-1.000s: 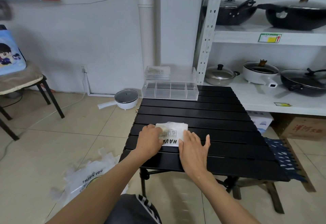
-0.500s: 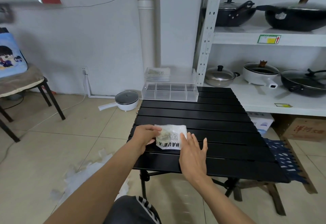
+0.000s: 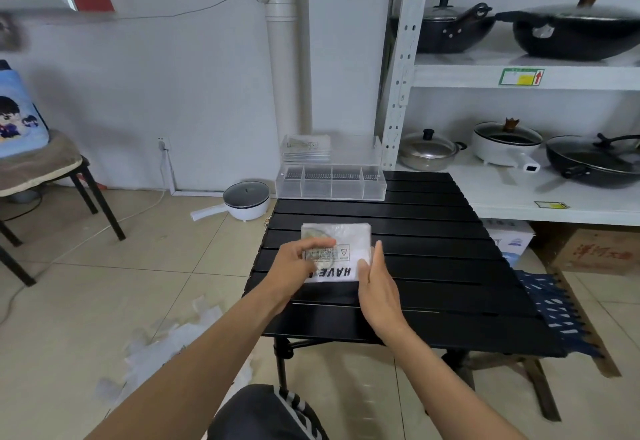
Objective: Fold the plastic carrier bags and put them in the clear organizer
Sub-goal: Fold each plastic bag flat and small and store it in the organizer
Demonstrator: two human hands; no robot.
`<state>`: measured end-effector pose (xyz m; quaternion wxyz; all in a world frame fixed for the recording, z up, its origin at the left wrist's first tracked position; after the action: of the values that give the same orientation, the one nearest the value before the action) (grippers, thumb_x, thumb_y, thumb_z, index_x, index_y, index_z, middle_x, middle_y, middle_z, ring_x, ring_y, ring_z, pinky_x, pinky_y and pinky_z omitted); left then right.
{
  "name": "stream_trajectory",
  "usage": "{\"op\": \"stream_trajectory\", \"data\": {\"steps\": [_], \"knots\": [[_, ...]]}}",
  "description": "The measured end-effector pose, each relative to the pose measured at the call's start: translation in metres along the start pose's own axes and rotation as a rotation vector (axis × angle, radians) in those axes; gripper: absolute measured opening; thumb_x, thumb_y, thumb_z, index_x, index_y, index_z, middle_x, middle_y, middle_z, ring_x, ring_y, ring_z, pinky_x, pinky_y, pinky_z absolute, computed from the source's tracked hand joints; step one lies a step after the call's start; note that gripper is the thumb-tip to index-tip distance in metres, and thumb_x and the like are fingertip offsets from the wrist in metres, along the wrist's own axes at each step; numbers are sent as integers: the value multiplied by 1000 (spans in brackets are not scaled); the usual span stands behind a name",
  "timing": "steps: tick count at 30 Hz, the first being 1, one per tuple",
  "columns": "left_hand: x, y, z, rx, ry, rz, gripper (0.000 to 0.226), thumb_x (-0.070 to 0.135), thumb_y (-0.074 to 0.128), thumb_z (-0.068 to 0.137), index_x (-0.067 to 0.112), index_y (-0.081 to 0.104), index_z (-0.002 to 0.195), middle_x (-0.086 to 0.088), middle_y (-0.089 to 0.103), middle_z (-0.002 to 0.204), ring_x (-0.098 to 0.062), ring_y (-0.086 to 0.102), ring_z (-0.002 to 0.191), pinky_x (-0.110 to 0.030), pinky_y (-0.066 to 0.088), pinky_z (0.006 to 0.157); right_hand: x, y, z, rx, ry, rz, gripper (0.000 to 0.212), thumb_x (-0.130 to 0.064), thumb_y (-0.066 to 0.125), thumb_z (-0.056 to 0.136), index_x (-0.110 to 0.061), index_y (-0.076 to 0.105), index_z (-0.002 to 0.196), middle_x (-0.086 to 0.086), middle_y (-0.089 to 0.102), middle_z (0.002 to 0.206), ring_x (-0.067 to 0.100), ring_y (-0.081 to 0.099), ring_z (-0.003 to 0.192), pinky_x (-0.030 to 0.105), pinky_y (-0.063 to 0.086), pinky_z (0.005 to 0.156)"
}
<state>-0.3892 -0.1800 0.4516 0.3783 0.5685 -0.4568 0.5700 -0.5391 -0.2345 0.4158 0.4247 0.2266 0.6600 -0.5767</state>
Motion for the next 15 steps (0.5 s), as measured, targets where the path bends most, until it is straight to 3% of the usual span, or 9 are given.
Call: {"op": "stream_trajectory", "data": {"steps": [2,5,9,11,13,15], "knots": [[6,-3,3,12,24,-49,60,-26,40,75,12,71,110,-1,64,117,-14,64,105,-29,57,83,-10,-2,9,6,14,130,57,-35,27,105,-22,5,156,-1,39,151,16,45,126,30,35,105],[10,-11,20,38,22,-42,65,-26,38,72,16,70,111,-2,64,119,-17,64,107,-30,56,86,-27,-4,28,75,13,289,52,-16,31,105,-19,19,155,0,48,136,1,47,94,5,36,74],[21,-23,51,45,2,31,70,-23,37,69,22,68,113,-5,62,124,-18,63,107,-32,54,86,-44,-8,58,170,-26,526,63,-3,37,97,-39,32,148,-1,60,117,6,61,78,13,47,58],[29,-30,72,52,-15,109,71,-22,37,71,23,65,118,-3,58,125,-19,63,104,-27,55,80,-53,-9,80,150,-73,562,65,-1,40,95,-47,42,141,1,62,116,13,65,84,20,52,63],[38,-37,95,38,-30,137,72,-21,36,72,24,61,123,-6,55,126,-20,64,102,-30,57,81,-60,-10,107,89,-79,575,52,-1,43,97,-38,58,130,4,65,120,18,65,91,21,55,69],[48,-42,119,12,-40,156,73,-21,36,74,26,58,126,-7,53,128,-20,63,101,-30,59,75,-67,-9,136,-17,-68,562,39,-2,43,100,-27,68,117,7,67,117,13,64,86,18,53,64]]}}
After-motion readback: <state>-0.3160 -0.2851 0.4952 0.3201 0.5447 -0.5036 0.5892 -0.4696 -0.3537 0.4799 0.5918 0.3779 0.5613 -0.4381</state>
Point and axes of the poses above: each hand's wrist, its own z-axis towards the middle knuckle, its own y-axis out of the palm, x = y × z, the point moved 7 cm from there along z, towards the middle knuckle
